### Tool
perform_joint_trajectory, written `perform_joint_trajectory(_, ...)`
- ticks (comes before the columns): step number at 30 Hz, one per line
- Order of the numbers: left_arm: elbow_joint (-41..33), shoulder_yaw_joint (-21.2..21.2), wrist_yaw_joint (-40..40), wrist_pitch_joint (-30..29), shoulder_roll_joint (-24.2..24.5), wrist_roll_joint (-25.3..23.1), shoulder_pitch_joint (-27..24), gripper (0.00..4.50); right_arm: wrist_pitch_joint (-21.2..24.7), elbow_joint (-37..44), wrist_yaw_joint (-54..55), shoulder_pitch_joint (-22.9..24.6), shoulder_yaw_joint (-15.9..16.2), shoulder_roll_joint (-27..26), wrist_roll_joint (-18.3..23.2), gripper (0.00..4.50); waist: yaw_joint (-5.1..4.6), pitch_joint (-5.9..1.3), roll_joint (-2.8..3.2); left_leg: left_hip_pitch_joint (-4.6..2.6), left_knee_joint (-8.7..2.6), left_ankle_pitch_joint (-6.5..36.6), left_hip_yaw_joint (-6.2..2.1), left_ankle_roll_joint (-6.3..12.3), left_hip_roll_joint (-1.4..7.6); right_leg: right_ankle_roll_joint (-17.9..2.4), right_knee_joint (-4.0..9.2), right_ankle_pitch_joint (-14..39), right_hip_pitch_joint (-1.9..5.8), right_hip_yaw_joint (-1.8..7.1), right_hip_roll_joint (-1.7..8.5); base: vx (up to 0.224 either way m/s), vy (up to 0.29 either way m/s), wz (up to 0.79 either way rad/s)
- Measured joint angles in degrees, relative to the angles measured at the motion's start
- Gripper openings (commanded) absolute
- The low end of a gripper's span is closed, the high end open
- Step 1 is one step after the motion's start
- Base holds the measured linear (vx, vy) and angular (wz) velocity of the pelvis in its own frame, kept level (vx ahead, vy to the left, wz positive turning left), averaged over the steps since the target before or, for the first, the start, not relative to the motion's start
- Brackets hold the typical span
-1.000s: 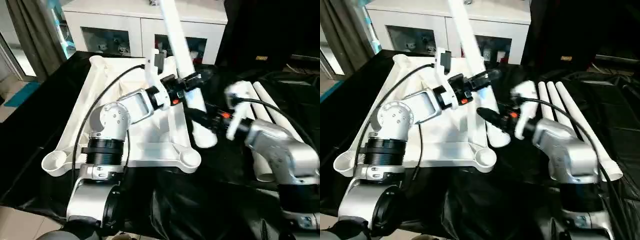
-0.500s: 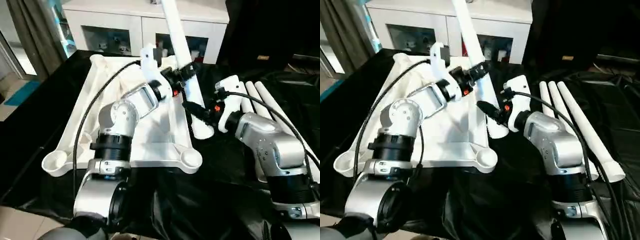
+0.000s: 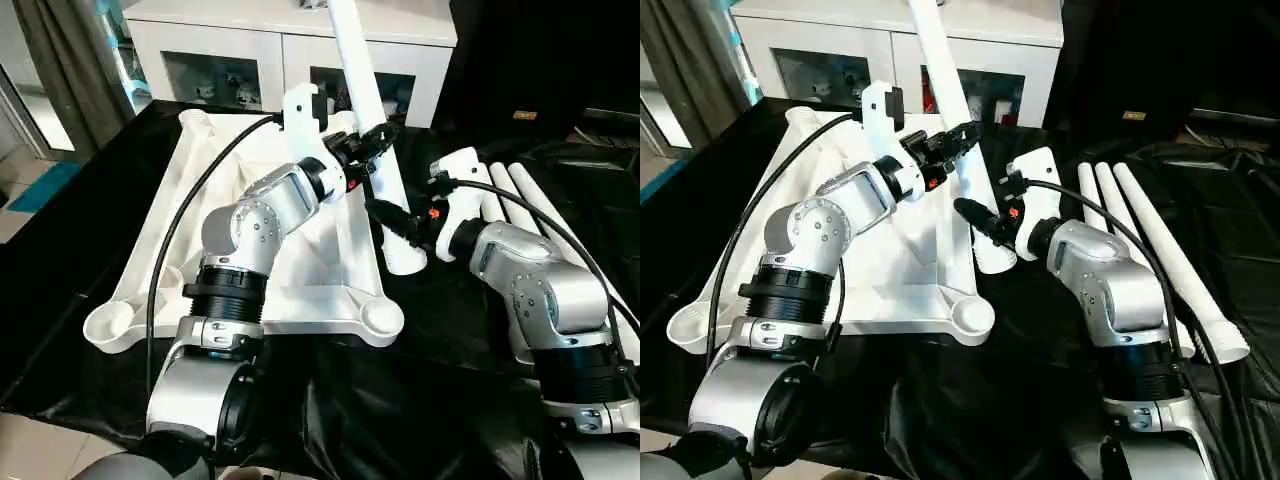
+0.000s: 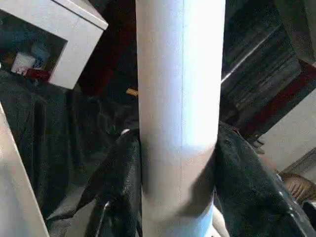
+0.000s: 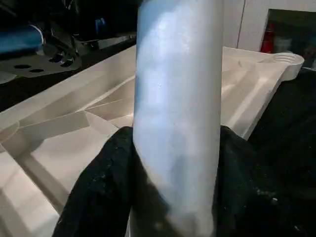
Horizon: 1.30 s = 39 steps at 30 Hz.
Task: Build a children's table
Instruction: Pick table leg
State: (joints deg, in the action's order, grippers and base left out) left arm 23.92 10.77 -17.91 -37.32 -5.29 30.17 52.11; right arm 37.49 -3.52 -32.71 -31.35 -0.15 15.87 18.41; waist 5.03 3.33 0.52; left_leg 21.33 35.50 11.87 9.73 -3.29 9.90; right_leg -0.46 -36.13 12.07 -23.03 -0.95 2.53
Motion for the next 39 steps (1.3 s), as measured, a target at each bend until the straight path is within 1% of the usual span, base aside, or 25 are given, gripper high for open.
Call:
perform_joint_trajectory(2, 0.0, -0.3, -1.7, -0.1, 0.1, 0.3, -0.1, 1.82, 0.0, 0.0, -0.5, -0.2, -0.2, -0.1, 1.0, 2.69, 0.03, 0.0, 0.0, 0.0, 0.0, 0.0, 0.0, 0.0, 0.0, 0.0, 0.0, 0.0, 0.0, 0.0, 0.0, 0.0, 0.0, 0.0)
perform_joint_trajectory(4, 0.0, -0.6, -3.0, -0.1, 0.5, 0.5, -0.1, 1.82, 0.0, 0.0, -1.3, -0.2, -0.5, 0.1, 1.5, 2.97, 0.05, 0.0, 0.0, 0.01, 0.0, 0.0, 0.0, 0.0, 0.0, 0.0, 0.0, 0.0, 0.0, 0.0, 0.01, 0.0, 0.0, 0.0)
perform_joint_trajectory(5, 0.0, -0.8, -4.2, -0.2, 0.9, 0.6, -0.1, 1.82, 0.0, 0.1, -2.2, -0.2, -0.6, 0.6, 2.0, 3.04, 0.07, 0.0, 0.0, 0.01, 0.0, 0.0, 0.0, 0.0, 0.0, 0.0, 0.0, 0.0, 0.0, 0.0, 0.01, 0.0, 0.0, 0.0)
perform_joint_trajectory(8, -0.1, -1.7, -7.2, -0.6, 2.5, 1.2, 0.0, 1.82, 0.3, 0.4, -5.0, -0.2, -0.8, 1.6, 3.9, 3.06, 0.08, 0.0, 0.0, 0.01, 0.0, 0.0, 0.0, 0.0, 0.0, 0.0, 0.0, 0.0, 0.0, 0.0, 0.01, 0.0, 0.0, 0.0)
perform_joint_trajectory(10, -0.2, -3.2, -12.0, -1.9, 4.7, 1.7, 0.1, 1.82, 2.4, 0.9, -9.4, -0.1, -1.5, 4.8, 6.7, 3.06, 0.24, 0.01, -0.01, 0.01, 0.0, 0.0, 0.01, 0.02, -0.01, 0.0, 0.0, 0.0, 0.0, 0.0, 0.02, 0.0, 0.0, 0.0)
perform_joint_trajectory(12, -0.2, -3.9, -14.9, -2.5, 6.3, 1.7, 0.4, 1.82, 3.4, 1.3, -12.3, -0.1, -1.9, 7.0, 8.1, 3.06, 0.24, 0.06, -0.12, 0.01, 0.0, 0.0, 0.02, 0.03, -0.01, 0.0, 0.0, 0.0, 0.0, 0.0, 0.02, 0.0, 0.0, 0.0)
perform_joint_trajectory(13, -0.2, -5.0, -18.4, -2.9, 7.9, 1.8, 1.0, 1.82, 4.7, 1.7, -15.7, 0.0, -1.9, 9.5, 9.3, 3.06, 0.24, 0.14, -0.24, 0.0, 0.0, 0.0, 0.02, 0.05, 0.0, 0.0, -0.01, 0.0, 0.0, 0.0, 0.02, 0.0, 0.0, 0.0)
perform_joint_trajectory(14, -0.2, -5.3, -19.9, -3.0, 8.6, 1.7, 1.4, 1.82, 5.2, 1.8, -17.1, 0.0, -2.0, 10.6, 9.9, 3.06, 0.24, 0.19, -0.35, -0.01, 0.0, 0.0, 0.02, 0.05, 0.0, 0.0, -0.02, 0.0, 0.0, 0.0, 0.02, 0.0, 0.0, 0.0)
perform_joint_trajectory(15, -0.2, -5.5, -21.0, -3.0, 9.0, 1.7, 1.8, 1.82, 5.6, 2.0, -18.0, 0.0, -2.3, 11.1, 10.4, 3.06, 0.24, 0.21, -0.39, -0.01, 0.0, 0.0, 0.02, 0.06, 0.0, 0.0, -0.02, 0.0, 0.0, 0.0, 0.02, 0.0, 0.0, 0.0)
perform_joint_trajectory(19, -0.6, -8.8, -27.8, -3.5, 10.8, 1.7, 2.4, 1.82, 8.3, 2.7, -21.5, 0.0, -2.4, 12.0, 13.5, 3.06, 0.15, 0.22, -0.41, -0.03, 0.0, 0.0, 0.08, 0.08, 0.0, 0.0, -0.03, 0.0, 0.0, 0.01, 0.04, 0.0, 0.0, 0.0)
perform_joint_trajectory(23, -0.5, -9.0, -29.9, -4.4, 10.9, 2.8, 2.6, 1.82, 9.6, 2.8, -22.8, 0.0, -2.3, 13.1, 14.5, 3.06, 0.19, 0.23, -0.43, -0.02, 0.01, 0.0, 0.08, 0.12, 0.0, 0.0, -0.05, 0.0, 0.0, 0.0, 0.05, 0.0, 0.0, 0.0)
perform_joint_trajectory(24, -0.5, -8.9, -31.0, -4.8, 10.9, 3.7, 2.6, 1.82, 9.9, 3.0, -22.9, 0.1, -2.1, 13.7, 14.8, 2.89, 0.21, 0.23, -0.43, -0.03, 0.0, 0.0, 0.09, 0.13, 0.0, 0.0, -0.05, 0.0, 0.0, 0.0, 0.06, 0.0, 0.0, 0.0)
perform_joint_trajectory(26, -0.6, -8.7, -32.5, -5.3, 10.9, 4.7, 2.7, 1.82, 10.8, 3.3, -23.4, 0.4, -1.8, 13.9, 15.1, 2.72, 0.2, 0.23, -0.43, -0.03, 0.01, -0.1, 0.09, 0.13, 0.0, 0.0, -0.05, 0.0, 0.0, 0.0, 0.06, 0.0, 0.0, 0.0)
perform_joint_trajectory(30, -0.6, -8.8, -33.1, -5.6, 10.9, 4.9, 2.7, 1.82, 12.1, 3.6, -23.8, 0.9, -1.5, 13.9, 15.8, 2.59, 0.18, 0.23, -0.43, -0.03, 0.01, -0.1, 0.1, 0.15, 0.0, 0.0, -0.07, 0.0, 0.0, 0.0, 0.06, 0.0, 0.0, 0.0)
perform_joint_trajectory(31, -0.6, -8.7, -33.1, -5.6, 10.9, 4.9, 2.7, 1.82, 12.4, 3.6, -23.8, 1.0, -1.5, 13.9, 15.8, 2.31, 0.19, 0.23, -0.43, -0.02, 0.02, -0.1, 0.1, 0.15, 0.0, 0.0, -0.07, 0.0, 0.0, 0.0, 0.07, 0.0, 0.0, 0.0)
perform_joint_trajectory(33, -0.6, -8.7, -33.1, -5.5, 10.9, 4.9, 2.7, 1.82, 12.6, 3.6, -23.8, 1.1, -1.5, 13.9, 15.8, 2.25, 0.17, 0.24, -0.45, -0.02, 0.02, -0.1, 0.1, 0.16, -0.01, 0.0, -0.07, 0.0, 0.0, 0.0, 0.07, 0.0, 0.0, 0.0)
perform_joint_trajectory(34, -0.6, -8.7, -33.1, -5.5, 10.9, 4.9, 2.8, 1.82, 12.7, 3.6, -23.6, 1.1, -1.5, 13.9, 15.9, 2.07, 0.17, 0.24, -0.47, -0.02, 0.02, -0.1, 0.1, 0.16, -0.01, 0.0, -0.07, 0.0, 0.0, 0.0, 0.07, 0.0, 0.0, 0.0)
perform_joint_trajectory(35, -0.5, -8.7, -33.1, -5.5, 10.9, 4.9, 2.8, 1.82, 12.9, 3.7, -23.5, 1.1, -1.5, 13.9, 15.9, 1.97, 0.18, 0.24, -0.48, -0.02, 0.03, -0.1, 0.1, 0.16, -0.01, 0.0, -0.07, 0.0, 0.0, 0.0, 0.07, 0.0, 0.0, 0.0)
perform_joint_trajectory(38, -0.5, -8.7, -33.0, -5.5, 10.9, 4.9, 2.8, 1.82, 13.2, 4.0, -22.6, 1.1, -1.4, 13.8, 16.0, 1.92, 0.2, 0.25, -0.51, -0.02, 0.03, -0.1, 0.1, 0.16, -0.01, 0.0, -0.07, 0.0, 0.0, 0.0, 0.07, 0.0, 0.0, 0.0)
perform_joint_trajectory(39, -0.5, -8.6, -32.7, -5.6, 10.9, 4.9, 2.8, 2.38, 13.2, 4.0, -22.4, 1.1, -1.4, 13.7, 16.0, 1.9, 0.19, 0.25, -0.52, -0.02, 0.03, -0.1, 0.1, 0.16, -0.01, 0.0, -0.07, 0.0, 0.0, 0.0, 0.07, 0.0, 0.0, 0.0)
